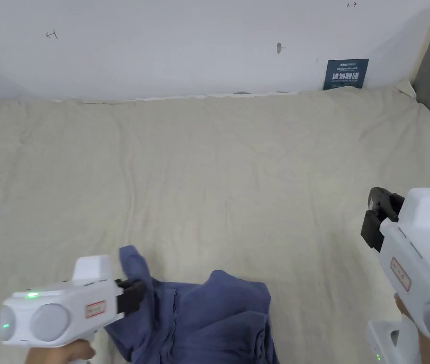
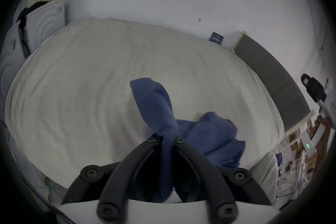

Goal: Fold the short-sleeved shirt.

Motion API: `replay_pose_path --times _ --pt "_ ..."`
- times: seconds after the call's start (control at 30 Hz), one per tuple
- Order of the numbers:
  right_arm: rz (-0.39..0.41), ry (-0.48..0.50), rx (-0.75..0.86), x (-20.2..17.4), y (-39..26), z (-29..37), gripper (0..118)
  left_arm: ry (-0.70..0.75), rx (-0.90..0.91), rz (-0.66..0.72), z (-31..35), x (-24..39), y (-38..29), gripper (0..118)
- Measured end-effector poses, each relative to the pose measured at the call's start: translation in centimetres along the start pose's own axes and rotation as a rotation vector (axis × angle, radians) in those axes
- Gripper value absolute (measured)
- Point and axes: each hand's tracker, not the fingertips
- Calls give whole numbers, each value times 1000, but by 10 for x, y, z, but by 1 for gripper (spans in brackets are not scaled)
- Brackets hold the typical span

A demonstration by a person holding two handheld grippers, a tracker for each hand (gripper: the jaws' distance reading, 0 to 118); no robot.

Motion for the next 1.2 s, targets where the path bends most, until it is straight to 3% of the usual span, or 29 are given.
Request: replay_pose_path --times 0.37,0.5,0.53,0.67,0.7,0.97,1.0,1.03,1.1,1.17,1.2 --pt "-11 -34 7 14 0 11 2 -97 -164 -184 -95 140 -31 12" --pt "-9 -45 2 20 -2 13 2 -45 -200 -232 -117 161 -47 16" --pt "-8 -47 1 21 -3 13 2 -35 -204 -229 -119 163 -48 26" --pt "-14 -54 1 23 -3 14 2 -199 -153 -124 -103 162 -40 115" --pt "-16 -56 1 23 -2 14 2 -198 -134 -112 -98 162 -36 118" --pt "-19 -43 19 17 3 18 2 -89 276 -93 -22 140 -4 108" --pt "-20 -39 22 17 3 18 2 -68 318 -103 -17 137 -4 102" --pt "-21 -38 24 16 4 18 2 -45 353 -115 -12 132 -5 94" --pt "-22 -35 28 14 4 18 2 21 374 -131 -10 126 -6 57" --pt "-23 -31 29 13 5 18 2 51 353 -144 -15 120 -11 5" --pt "-23 -29 28 12 5 19 2 55 334 -149 -18 115 -13 1"
